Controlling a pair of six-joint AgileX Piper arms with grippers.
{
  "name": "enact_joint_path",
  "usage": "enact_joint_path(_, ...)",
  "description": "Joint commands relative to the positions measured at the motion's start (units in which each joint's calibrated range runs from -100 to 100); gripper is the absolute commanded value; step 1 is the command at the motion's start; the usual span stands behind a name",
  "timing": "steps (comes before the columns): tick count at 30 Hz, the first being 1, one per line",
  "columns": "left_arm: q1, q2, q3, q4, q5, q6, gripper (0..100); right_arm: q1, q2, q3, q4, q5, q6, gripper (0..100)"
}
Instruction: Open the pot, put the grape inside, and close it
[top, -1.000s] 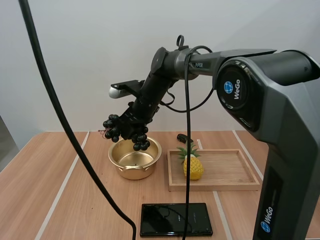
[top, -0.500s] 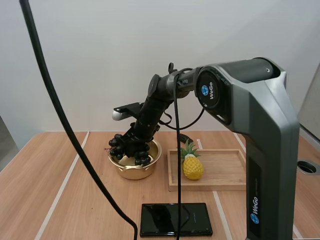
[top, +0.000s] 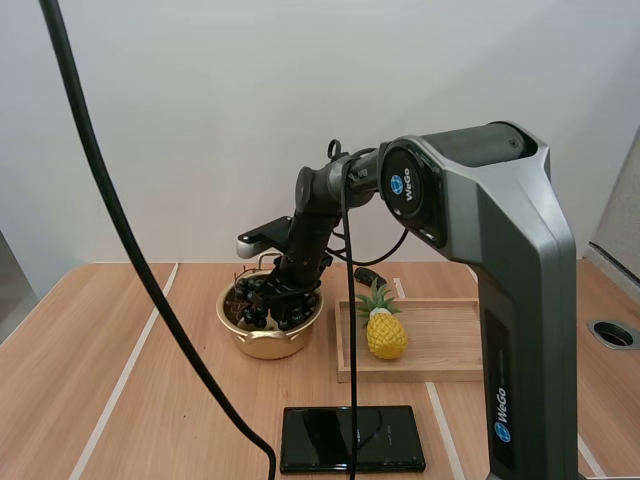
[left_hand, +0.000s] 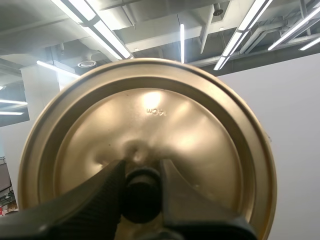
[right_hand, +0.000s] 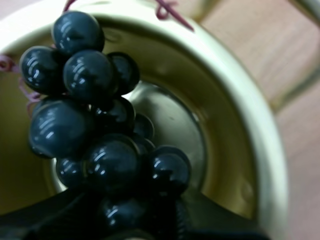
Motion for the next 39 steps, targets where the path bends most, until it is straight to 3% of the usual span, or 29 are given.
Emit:
enact_joint_path(1,-0.03,0.2,-0.3,0.2,-0.3,-0.1,0,0.0,-0.5,0.1,-6.7,0.1,4.2,0)
enact_joint_path(6,-0.03,0.2,-0.3,0.0,-0.3,-0.1,0,0.0,-0.5,0.1,-9.2,1.8,6.4,0)
enact_joint_path(17,-0.03,0.2,-0.3,-0.3,-0.3,-0.1,0,0.0,-0.5,0.1,5.0,10.8,-0.9,0)
enact_joint_path(39,-0.03,0.2,-0.3,-0.4,1.0,-0.1,0,0.0,-0.5,0.1,3.1,9.6,2.5,0)
